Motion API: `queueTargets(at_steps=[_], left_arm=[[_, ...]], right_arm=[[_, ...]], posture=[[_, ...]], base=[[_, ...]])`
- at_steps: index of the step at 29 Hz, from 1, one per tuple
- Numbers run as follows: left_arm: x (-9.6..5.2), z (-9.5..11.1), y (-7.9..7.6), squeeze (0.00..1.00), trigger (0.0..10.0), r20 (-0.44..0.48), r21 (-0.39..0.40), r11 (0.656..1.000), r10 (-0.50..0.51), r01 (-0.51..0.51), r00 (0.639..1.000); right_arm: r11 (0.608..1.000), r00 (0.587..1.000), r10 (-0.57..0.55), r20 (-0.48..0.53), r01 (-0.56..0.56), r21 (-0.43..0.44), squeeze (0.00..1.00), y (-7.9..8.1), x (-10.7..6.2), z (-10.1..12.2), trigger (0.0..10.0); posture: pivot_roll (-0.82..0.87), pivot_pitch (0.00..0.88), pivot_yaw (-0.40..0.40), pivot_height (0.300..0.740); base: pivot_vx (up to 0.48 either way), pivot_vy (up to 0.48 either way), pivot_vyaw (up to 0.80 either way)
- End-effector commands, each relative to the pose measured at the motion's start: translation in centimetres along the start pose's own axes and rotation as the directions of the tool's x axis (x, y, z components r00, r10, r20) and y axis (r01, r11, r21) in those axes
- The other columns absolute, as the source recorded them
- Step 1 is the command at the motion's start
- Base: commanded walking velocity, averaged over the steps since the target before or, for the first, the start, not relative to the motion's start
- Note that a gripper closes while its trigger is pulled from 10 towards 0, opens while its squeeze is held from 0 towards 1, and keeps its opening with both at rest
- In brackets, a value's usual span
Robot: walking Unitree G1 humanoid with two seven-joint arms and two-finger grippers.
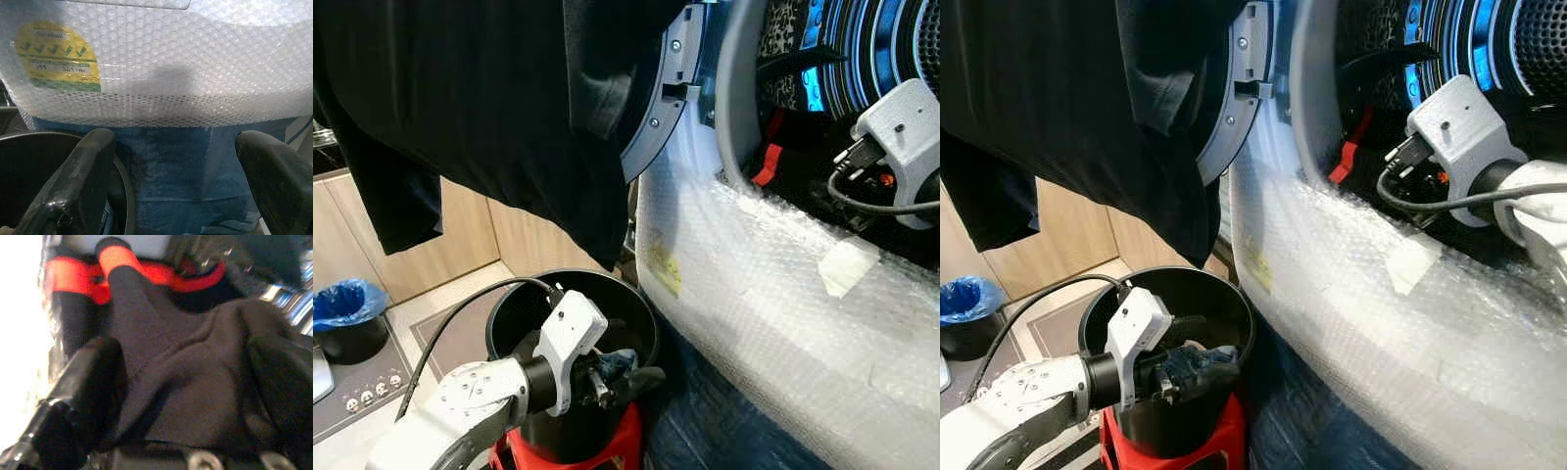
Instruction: Clothes washing
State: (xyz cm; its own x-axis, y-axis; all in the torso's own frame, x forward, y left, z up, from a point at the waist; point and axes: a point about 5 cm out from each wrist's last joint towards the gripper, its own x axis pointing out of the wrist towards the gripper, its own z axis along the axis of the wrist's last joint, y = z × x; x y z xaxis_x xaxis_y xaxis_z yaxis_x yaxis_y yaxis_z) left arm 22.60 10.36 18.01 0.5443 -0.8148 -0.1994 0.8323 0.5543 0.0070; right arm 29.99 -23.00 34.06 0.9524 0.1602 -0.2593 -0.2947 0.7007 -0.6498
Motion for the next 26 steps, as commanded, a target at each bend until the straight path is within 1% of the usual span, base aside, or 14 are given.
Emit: queueTargets(at_steps=[1, 6, 9, 10, 11, 12, 13, 15, 16, 17, 19, 22, 23, 26], left_arm=[[-0.1, 0.5, -0.4, 0.0, 10.0, 0.016, 0.012, 1.0, -0.011, 0.011, 1.0], [-0.2, 0.5, -0.3, 0.0, 10.0, 0.014, 0.012, 1.0, -0.007, 0.006, 1.0], [-0.2, 0.5, -0.3, 0.0, 10.0, 0.013, 0.011, 1.0, -0.004, 0.004, 1.0], [-0.2, 0.5, -0.3, 0.0, 10.0, 0.013, 0.011, 1.0, -0.004, 0.004, 1.0], [-0.2, 0.5, -0.3, 0.0, 10.0, 0.013, 0.011, 1.0, -0.004, 0.004, 1.0], [-0.2, 0.5, -0.3, 0.0, 10.0, 0.013, 0.01, 1.0, -0.003, 0.003, 1.0], [-0.2, 0.5, -0.3, 0.0, 10.0, 0.013, 0.01, 1.0, -0.003, 0.003, 1.0], [-0.3, 0.4, -0.3, 0.0, 10.0, 0.013, 0.009, 1.0, 0.0, 0.0, 1.0], [-0.3, 0.4, -0.3, 0.0, 10.0, 0.013, 0.009, 1.0, 0.001, -0.001, 1.0], [-0.3, 0.4, -0.3, 0.0, 10.0, 0.013, 0.009, 1.0, 0.002, -0.002, 1.0], [-0.3, 0.4, -0.4, 0.0, 10.0, 0.012, 0.008, 1.0, 0.003, -0.003, 1.0], [-0.3, 0.4, -0.4, 0.0, 10.0, 0.012, 0.006, 1.0, 0.007, -0.007, 1.0], [-0.4, 0.4, -0.5, 0.0, 10.0, 0.011, 0.005, 1.0, 0.01, -0.01, 1.0], [-0.4, 0.3, -0.5, 0.0, 10.0, 0.01, 0.004, 1.0, 0.013, -0.013, 1.0]], right_arm=[[0.999, 0.999, -0.005, -0.035, 0.003, -0.036, 0.0, -0.6, 0.0, -0.2, 10.0], [0.995, 0.992, 0.039, -0.117, -0.049, -0.086, 0.0, -1.0, 0.3, -1.0, 10.0], [0.995, 0.985, 0.018, -0.173, -0.035, -0.095, 0.0, -1.5, 0.8, -1.5, 10.0], [0.996, 0.981, 0.0, -0.195, -0.017, -0.085, 0.0, -1.9, 1.0, -1.6, 9.3], [0.997, 0.978, -0.012, -0.209, -0.005, -0.077, 0.0, -2.1, 1.1, -1.7, 9.3], [0.999, 0.967, -0.033, -0.252, 0.026, -0.034, 0.0, -2.9, 1.5, -1.9, 9.6], [0.999, 0.967, -0.033, -0.252, 0.026, -0.034, 0.0, -2.9, 1.5, -1.9, 9.6], [0.983, 0.924, -0.165, -0.345, 0.184, 0.022, 0.0, -5.1, 2.0, -2.9, 10.0], [0.979, 0.919, -0.181, -0.351, 0.204, 0.029, 0.0, -5.4, 2.1, -3.0, 10.0], [0.956, 0.886, -0.247, -0.392, 0.289, 0.05, 0.0, -6.4, 2.0, -3.5, 10.0], [0.939, 0.866, -0.278, -0.416, 0.335, 0.07, 0.0, -7.0, 2.0, -3.8, 10.0], [0.898, 0.81, -0.365, -0.459, 0.436, 0.055, 0.0, -8.4, 1.6, -4.2, 10.0], [0.87, 0.78, -0.405, -0.477, 0.489, 0.061, 0.0, -9.1, 1.4, -4.4, 10.0], [0.838, 0.749, -0.45, -0.486, 0.542, 0.06, 0.0, -9.9, 1.2, -4.3, 10.0]], posture=[[-0.18, 0.052, -0.082, 0.74], [-0.19, 0.054, -0.083, 0.74], [-0.18, 0.056, -0.083, 0.74], [-0.18, 0.056, -0.084, 0.74], [-0.18, 0.056, -0.084, 0.74], [-0.18, 0.056, -0.084, 0.74], [-0.18, 0.056, -0.084, 0.74], [-0.18, 0.058, -0.088, 0.74], [-0.18, 0.058, -0.088, 0.74], [-0.18, 0.058, -0.09, 0.74], [-0.18, 0.059, -0.091, 0.74], [-0.17, 0.059, -0.096, 0.74], [-0.17, 0.059, -0.096, 0.74], [-0.16, 0.057, -0.098, 0.74]], base=[[0.0, 0.0, 0.0], [0.0, 0.0, 0.0], [0.0, 0.0, 0.0], [0.0, 0.0, 0.0], [0.0, 0.0, 0.0], [0.0, 0.0, 0.0], [0.0, 0.0, 0.0], [0.0, 0.0, 0.0], [0.0, 0.0, 0.0], [0.0, 0.0, 0.0], [0.0, 0.0, 0.0], [0.0, 0.0, 0.0], [0.0, 0.0, 0.0], [0.0, 0.0, 0.0]])
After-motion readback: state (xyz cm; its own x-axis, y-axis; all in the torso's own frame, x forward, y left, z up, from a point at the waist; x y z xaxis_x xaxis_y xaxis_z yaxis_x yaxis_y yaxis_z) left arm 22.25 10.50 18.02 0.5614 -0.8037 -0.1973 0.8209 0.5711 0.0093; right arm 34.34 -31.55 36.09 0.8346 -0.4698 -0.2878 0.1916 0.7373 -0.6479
